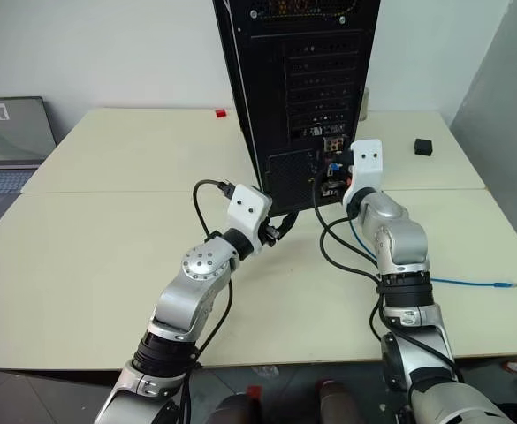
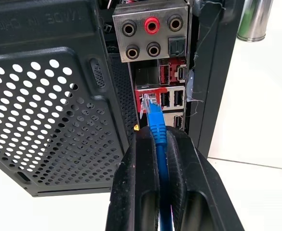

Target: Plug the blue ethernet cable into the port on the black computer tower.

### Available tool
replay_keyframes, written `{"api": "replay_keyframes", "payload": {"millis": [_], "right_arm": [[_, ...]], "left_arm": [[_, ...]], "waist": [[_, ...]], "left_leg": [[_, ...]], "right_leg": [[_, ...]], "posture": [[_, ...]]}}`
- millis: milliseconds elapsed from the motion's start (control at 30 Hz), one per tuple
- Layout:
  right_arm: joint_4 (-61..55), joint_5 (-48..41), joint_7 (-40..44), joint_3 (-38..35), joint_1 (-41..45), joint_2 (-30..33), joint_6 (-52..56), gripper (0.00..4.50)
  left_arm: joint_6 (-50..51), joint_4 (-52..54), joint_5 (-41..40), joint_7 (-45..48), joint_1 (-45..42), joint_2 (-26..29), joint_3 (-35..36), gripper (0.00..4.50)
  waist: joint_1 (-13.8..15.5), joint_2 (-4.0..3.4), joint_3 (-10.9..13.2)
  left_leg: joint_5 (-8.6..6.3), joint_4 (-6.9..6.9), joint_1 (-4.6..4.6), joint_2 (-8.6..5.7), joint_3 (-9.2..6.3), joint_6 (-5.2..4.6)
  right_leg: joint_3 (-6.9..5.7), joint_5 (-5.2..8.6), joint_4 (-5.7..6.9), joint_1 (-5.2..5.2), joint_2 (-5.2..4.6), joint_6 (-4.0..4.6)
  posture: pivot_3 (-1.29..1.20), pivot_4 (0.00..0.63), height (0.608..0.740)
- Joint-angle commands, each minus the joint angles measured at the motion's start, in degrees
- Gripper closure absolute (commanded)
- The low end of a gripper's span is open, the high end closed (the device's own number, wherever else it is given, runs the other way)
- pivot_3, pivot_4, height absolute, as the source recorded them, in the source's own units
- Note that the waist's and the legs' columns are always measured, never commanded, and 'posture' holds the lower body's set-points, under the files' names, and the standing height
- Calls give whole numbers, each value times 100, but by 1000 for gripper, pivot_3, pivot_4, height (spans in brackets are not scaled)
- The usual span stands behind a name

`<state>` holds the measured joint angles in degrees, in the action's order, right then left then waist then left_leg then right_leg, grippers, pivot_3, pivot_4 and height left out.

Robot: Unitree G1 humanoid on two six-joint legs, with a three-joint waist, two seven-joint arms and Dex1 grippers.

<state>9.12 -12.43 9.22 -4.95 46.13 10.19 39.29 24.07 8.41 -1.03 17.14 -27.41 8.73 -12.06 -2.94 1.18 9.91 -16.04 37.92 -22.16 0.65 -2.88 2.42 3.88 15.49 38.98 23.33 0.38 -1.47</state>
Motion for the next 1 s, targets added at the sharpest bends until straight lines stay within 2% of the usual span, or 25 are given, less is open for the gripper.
{"api": "replay_keyframes", "payload": {"millis": [33, 733, 1000], "right_arm": [[-246, 28, 72, 109, 279, -22, -133, 4500], [488, 436, -255, 92, 596, -92, -502, 4500], [526, 410, -57, 96, 510, -22, -626, 4500]], "left_arm": [[-142, 148, 48, 37, -21, -5, -16, 1303], [-179, 110, 64, 42, -32, -36, -4, 1303], [-152, 144, 72, 27, 5, -27, 2, 1303]], "waist": [[-2, 0, 0], [-29, 0, 0], [-41, 0, 0]], "left_leg": [[0, 0, 0, 0, 1, 0], [0, 1, 4, 1, 2, 0], [0, 2, 11, 2, 7, 0]], "right_leg": [[2, 0, 0, 0, 0, 0], [4, 0, 4, 1, 1, 0], [10, -3, 6, 0, 4, -4]], "posture": [[0, 150, 740], [0, 150, 740], [0, 150, 740]]}}
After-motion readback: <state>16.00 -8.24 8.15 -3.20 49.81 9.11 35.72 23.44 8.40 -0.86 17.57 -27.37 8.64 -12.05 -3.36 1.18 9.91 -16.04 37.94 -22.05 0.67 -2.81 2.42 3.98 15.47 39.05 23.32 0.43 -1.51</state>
